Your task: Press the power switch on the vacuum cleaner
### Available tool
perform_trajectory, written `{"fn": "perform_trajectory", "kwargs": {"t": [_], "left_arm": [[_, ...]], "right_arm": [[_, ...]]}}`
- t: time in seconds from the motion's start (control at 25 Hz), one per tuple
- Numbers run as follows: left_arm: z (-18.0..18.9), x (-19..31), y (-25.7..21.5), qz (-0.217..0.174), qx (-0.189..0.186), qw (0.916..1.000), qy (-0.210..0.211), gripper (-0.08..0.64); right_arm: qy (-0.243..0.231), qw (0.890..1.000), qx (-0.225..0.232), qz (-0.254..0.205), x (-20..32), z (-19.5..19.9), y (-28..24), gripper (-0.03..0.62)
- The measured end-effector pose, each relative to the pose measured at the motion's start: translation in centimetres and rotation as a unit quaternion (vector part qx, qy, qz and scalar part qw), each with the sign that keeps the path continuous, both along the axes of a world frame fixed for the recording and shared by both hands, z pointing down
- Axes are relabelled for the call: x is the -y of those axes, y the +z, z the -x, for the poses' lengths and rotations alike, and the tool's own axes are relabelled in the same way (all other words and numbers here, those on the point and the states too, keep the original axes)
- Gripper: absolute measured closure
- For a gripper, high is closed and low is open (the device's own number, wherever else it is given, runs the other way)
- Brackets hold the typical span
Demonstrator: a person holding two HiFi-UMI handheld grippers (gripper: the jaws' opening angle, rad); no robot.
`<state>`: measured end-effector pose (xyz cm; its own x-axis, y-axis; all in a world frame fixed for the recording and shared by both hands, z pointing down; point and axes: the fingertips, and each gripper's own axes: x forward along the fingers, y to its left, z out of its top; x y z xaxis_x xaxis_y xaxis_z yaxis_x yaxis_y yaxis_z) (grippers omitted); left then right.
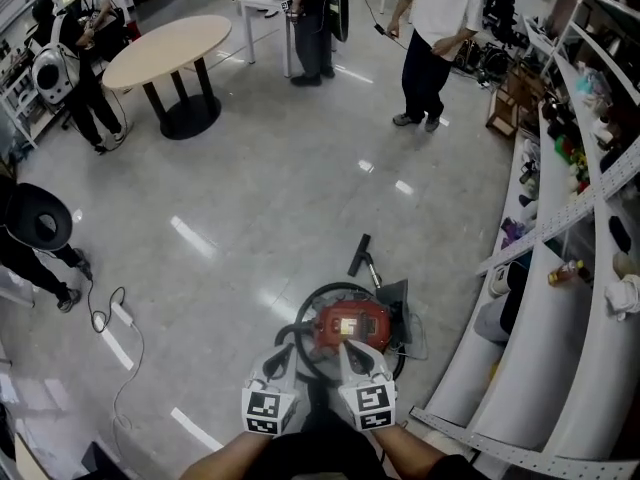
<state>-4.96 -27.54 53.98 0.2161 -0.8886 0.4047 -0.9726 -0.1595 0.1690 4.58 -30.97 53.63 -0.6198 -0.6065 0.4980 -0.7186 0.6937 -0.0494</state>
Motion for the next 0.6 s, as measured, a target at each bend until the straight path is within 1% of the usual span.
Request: {"fn": "perform_trajectory", "kwargs": {"t": [0.2, 0.44, 0.6], "left_arm": [[2.1, -6.3, -2.1, -0.011, -0.013, 0.9998, 0.009, 0.545], [6.5, -15.2, -3.4, -0.017, -0.015, 0.9997, 0.011, 0.545], [8.1, -21.0, -4.1, -0.028, -0.02, 0.999, 0.028, 0.545]], "right_arm": [[0.005, 1.0, 0.008, -0.007, -5.3, 2.2, -1.5, 0.6], [0.01, 1.0, 0.02, -0.006, -15.1, 5.6, -2.4, 0.6], [0.029, 0.999, 0.027, -0.014, -21.1, 7.0, -3.8, 0.6]]}}
